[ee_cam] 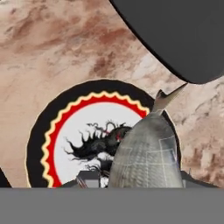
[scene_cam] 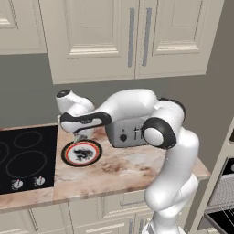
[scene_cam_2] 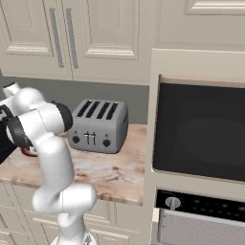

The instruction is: Place the fish on the bottom rack of the oven, and slide the tray back inside. Close the oven door.

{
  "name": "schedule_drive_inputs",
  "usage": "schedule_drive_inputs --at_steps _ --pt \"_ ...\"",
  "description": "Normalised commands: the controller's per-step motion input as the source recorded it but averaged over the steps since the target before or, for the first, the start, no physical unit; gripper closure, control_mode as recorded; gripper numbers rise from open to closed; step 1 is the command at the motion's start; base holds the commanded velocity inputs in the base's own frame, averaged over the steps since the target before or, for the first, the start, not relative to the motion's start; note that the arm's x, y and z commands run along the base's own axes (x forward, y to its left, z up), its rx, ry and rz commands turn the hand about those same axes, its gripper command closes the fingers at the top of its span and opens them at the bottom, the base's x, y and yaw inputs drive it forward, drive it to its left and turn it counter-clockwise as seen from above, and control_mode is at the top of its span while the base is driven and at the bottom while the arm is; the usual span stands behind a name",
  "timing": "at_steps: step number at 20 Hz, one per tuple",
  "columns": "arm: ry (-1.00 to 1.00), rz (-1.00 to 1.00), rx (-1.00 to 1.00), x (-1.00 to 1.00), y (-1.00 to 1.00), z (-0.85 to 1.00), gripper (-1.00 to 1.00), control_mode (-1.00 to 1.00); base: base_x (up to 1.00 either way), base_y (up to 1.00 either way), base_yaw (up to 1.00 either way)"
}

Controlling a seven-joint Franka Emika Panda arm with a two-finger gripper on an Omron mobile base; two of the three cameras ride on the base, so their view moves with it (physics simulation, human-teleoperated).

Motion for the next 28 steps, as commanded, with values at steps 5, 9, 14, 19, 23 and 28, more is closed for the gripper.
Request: schedule_drive_inputs --at_steps 5,9,14,19,23,28 --pt "0.00 0.00 0.09 -0.98 -0.11 0.96 1.00 -1.00 0.00 0.00 0.00" --pt "0.01 0.02 0.02 -1.00 -0.07 0.79 1.00 -1.00 0.00 0.00 0.00" --pt "0.00 0.03 0.00 -1.00 -0.23 0.78 1.00 -1.00 0.00 0.00 0.00" --pt "0.06 0.06 0.00 -0.87 -0.58 0.91 1.00 -1.00 0.00 0.00 0.00" --pt "0.12 0.09 0.00 -0.46 -0.78 0.78 1.00 -1.00 0.00 0.00 0.00" --pt "0.14 0.09 -0.05 -0.07 -0.78 0.41 1.00 -1.00 0.00 0.00 0.00"
